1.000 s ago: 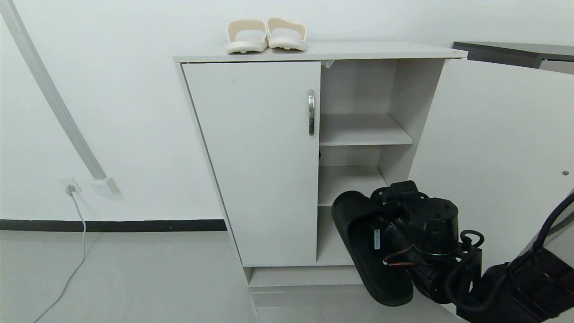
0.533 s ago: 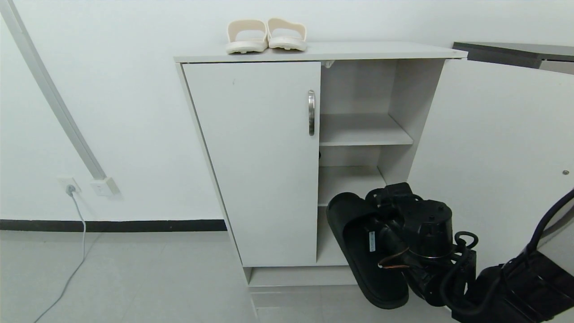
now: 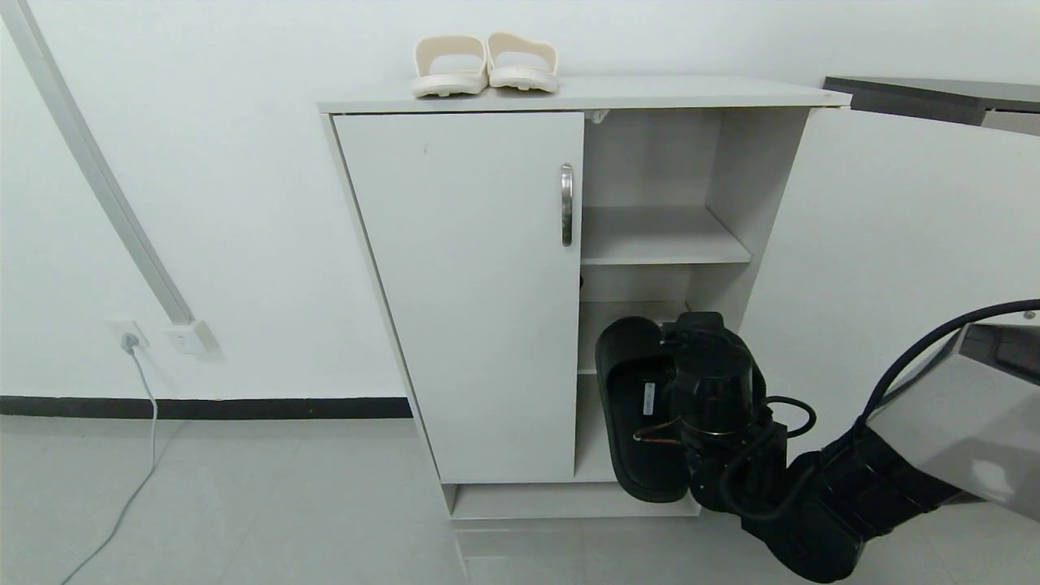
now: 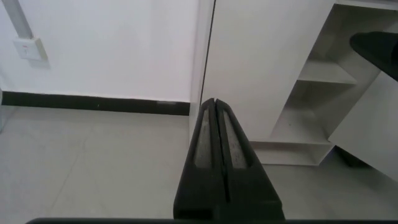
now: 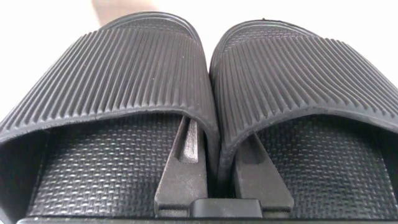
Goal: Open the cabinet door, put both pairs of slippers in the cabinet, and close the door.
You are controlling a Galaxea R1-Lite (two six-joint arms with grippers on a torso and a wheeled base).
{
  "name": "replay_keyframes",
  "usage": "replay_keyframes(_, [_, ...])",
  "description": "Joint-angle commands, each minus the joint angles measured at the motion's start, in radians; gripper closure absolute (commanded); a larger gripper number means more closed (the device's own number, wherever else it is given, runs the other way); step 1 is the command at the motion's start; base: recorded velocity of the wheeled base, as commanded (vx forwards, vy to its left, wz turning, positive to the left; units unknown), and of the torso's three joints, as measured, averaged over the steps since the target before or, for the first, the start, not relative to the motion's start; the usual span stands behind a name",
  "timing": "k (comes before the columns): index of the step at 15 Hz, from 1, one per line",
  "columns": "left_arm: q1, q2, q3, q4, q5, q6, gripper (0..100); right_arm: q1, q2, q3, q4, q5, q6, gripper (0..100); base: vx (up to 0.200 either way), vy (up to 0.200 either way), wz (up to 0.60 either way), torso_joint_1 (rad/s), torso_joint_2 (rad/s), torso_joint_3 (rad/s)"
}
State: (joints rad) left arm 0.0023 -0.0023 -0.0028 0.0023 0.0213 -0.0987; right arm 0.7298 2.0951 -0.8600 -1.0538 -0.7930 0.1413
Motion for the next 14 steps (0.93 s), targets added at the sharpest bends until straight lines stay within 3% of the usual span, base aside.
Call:
replay_keyframes(1, [-0.001,0.002,0.000,0.001,0.000,0.001,100,0.003,0.022,-0.007,0.000,-0.002,0.000,100,0.000,-0.200,0.00,0.002,0.00,-0.002])
replay_keyframes(3, [0.001,0.002,0.000,0.001,0.000,-0.001,100,0.003,0.023,-0.005,0.000,-0.002,0.000,100,0.000,-0.200,0.00,0.007,0.00,0.002])
replay_keyframes(6, [-0.001,0.002,0.000,-0.001,0.002,0.001,100,0.033,0.023,0.015,-0.014,0.018,0.000,100,0.000,0.000,0.00,0.000,0.00,0.000])
replay_keyframes(8, [0.001,0.002,0.000,0.001,0.002,0.001,100,0.048,0.025,0.036,-0.034,0.100,-0.002,100,0.000,0.000,0.00,0.000,0.00,0.000])
replay_keyframes(14, [0.001,0.002,0.000,0.001,0.002,0.001,100,0.048,0.098,0.007,-0.054,0.113,0.001,100,0.000,0.000,0.00,0.000,0.00,0.000])
